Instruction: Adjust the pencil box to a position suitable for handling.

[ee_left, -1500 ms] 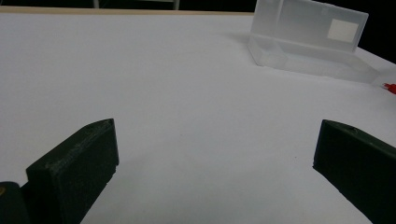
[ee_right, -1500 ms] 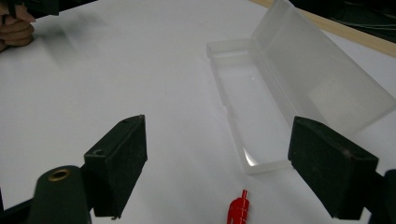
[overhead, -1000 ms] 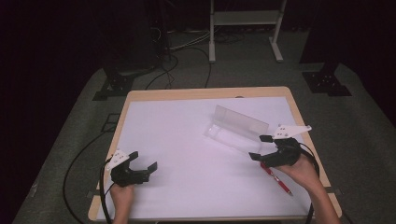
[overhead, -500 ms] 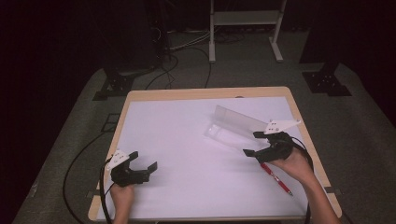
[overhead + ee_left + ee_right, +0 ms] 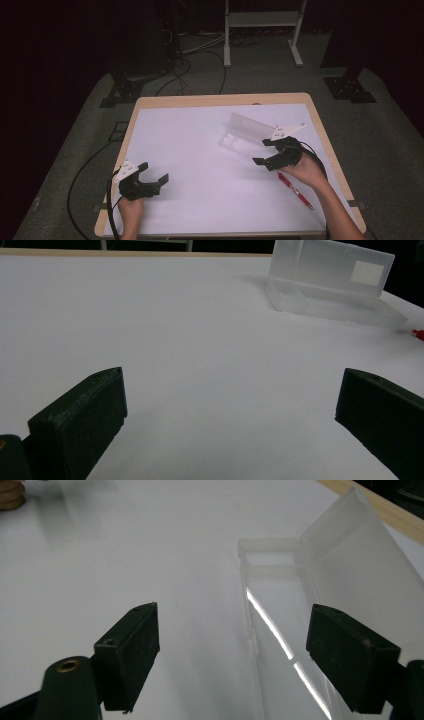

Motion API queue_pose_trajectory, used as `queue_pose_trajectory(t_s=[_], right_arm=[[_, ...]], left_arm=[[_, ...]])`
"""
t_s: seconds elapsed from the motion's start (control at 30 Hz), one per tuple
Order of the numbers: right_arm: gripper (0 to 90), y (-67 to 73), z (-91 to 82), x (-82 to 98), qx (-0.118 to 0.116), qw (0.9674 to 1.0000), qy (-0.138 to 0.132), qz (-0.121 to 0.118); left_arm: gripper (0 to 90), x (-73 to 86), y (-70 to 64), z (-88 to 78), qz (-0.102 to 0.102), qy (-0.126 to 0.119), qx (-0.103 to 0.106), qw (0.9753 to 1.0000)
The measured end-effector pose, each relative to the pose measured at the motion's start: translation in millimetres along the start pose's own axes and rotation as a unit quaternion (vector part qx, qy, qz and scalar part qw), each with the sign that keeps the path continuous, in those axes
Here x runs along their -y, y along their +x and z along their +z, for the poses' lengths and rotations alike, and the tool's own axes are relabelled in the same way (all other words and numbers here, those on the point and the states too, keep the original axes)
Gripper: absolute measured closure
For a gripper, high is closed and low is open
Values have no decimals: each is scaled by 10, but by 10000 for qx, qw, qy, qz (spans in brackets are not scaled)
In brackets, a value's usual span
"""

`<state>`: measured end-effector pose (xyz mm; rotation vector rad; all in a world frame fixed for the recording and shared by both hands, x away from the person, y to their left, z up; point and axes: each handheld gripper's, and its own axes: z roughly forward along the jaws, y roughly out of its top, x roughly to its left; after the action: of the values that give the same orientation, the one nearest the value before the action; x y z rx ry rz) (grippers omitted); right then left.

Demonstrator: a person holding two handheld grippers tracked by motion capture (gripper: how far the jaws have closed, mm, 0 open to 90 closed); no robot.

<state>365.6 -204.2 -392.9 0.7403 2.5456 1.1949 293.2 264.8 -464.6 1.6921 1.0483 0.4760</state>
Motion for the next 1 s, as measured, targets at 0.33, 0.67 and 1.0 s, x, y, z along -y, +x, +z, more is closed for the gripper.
queue_pose_trajectory(t_s=[0.33, 0.67, 1.0], right_arm=[[247, -81, 238, -54, -63, 9996, 251, -56], [318, -154, 410, -51, -89, 9986, 519, -98], [381, -251, 541, 9, -126, 9975, 701, 21]], left_arm=[[0, 1, 7, -2, 20, -13, 17, 10000], [0, 0, 6, 0, 17, -15, 18, 10000], [0, 0, 9, 0, 21, -19, 17, 10000]])
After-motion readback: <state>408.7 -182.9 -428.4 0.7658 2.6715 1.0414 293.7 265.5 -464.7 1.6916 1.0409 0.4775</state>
